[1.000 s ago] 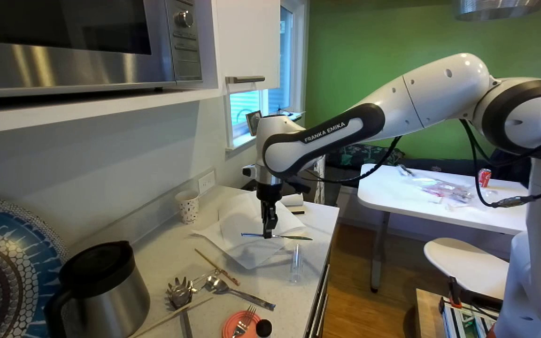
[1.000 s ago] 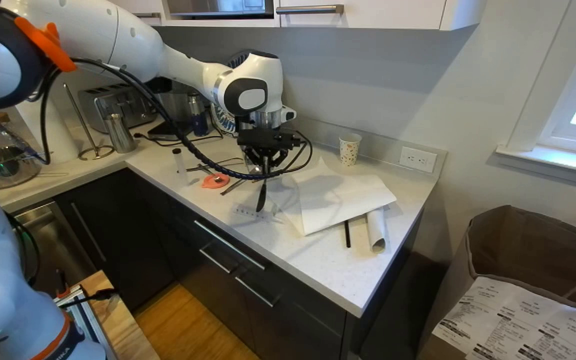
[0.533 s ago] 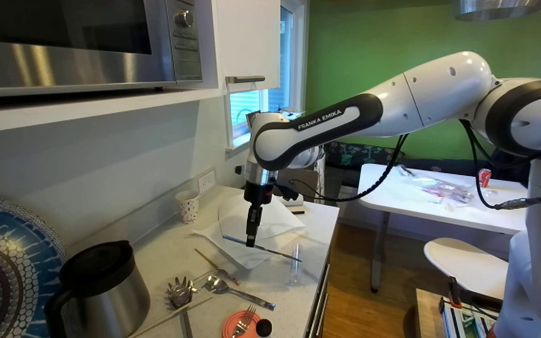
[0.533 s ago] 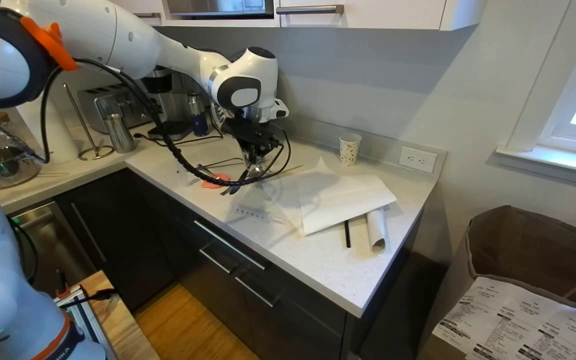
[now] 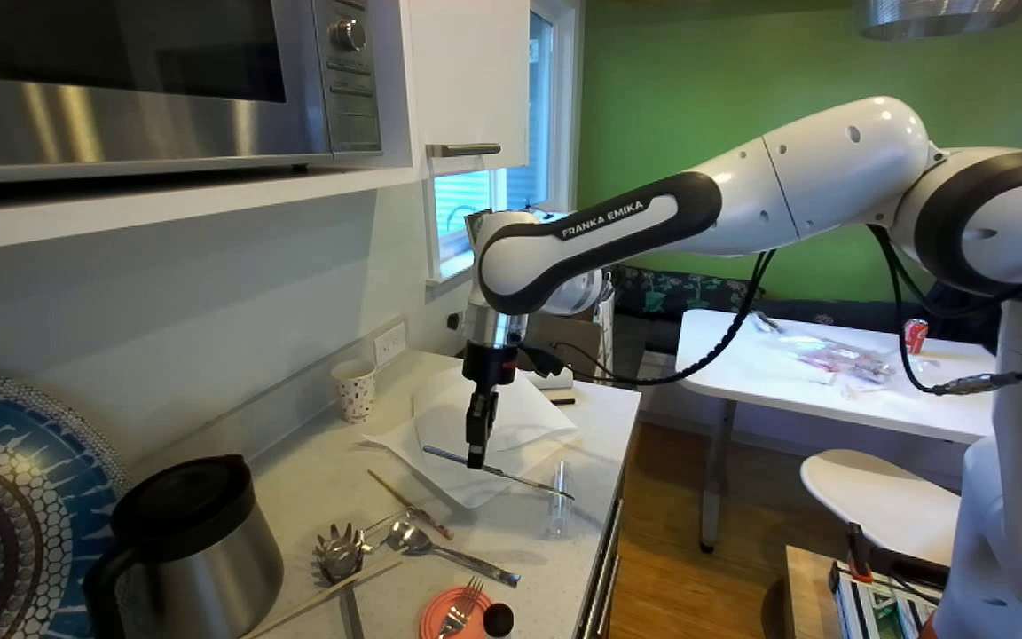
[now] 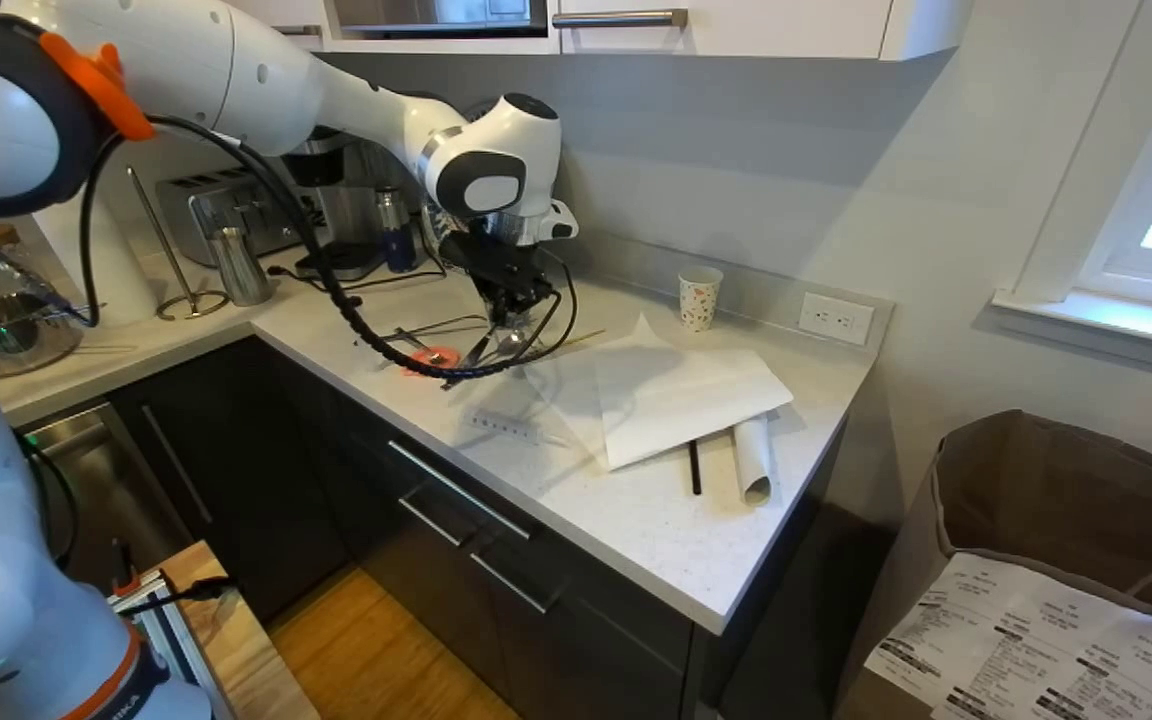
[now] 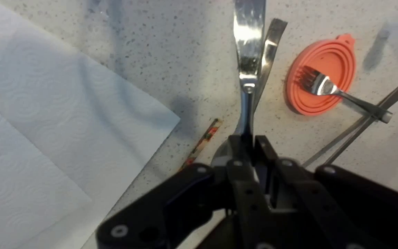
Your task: Pick up the silver spoon and put it on the kitchen counter, pick up the silver bread knife and slide the chopstick on the right a little to the right, put the silver bread knife on the kitchen counter to the right of the silver spoon
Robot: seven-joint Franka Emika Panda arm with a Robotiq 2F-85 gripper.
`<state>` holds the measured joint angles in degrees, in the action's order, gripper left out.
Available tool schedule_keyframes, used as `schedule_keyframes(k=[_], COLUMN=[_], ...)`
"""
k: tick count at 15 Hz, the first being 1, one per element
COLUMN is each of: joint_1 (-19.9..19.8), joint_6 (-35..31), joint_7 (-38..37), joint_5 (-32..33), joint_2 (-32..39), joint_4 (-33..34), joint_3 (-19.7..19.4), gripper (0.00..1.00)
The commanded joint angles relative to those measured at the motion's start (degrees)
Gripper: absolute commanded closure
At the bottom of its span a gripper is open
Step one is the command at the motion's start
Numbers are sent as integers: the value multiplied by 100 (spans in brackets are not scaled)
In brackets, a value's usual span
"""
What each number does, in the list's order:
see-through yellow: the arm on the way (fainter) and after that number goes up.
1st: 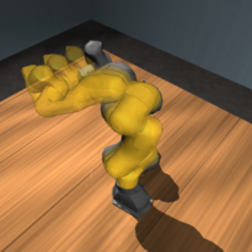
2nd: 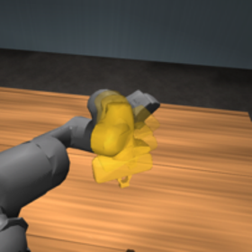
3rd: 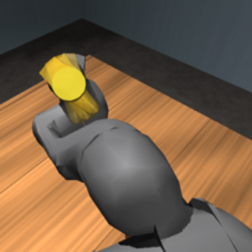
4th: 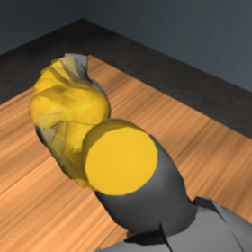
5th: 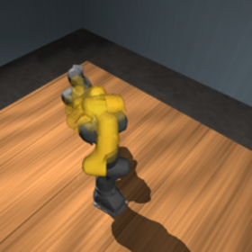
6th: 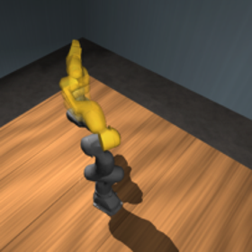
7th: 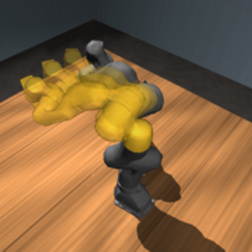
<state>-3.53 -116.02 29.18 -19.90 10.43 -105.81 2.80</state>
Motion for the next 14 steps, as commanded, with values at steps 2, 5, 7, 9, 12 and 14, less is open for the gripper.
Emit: schedule_keyframes(k=[2,5,7,9,12,14], joint_1=[16,53,92,100,52,48], joint_6=[769,840,657,701,887,955], joint_7=[-845,-1458,-1738,-1954,-1957,-2081], joint_5=[-359,-410,-345,-344,-433,-428], joint_2=[412,766,999,1261,1589,1735], joint_4=[558,835,987,1185,1452,1580], joint_3=[-4,-4,4,25,111,126], gripper=[97,97,97,97,97,97])
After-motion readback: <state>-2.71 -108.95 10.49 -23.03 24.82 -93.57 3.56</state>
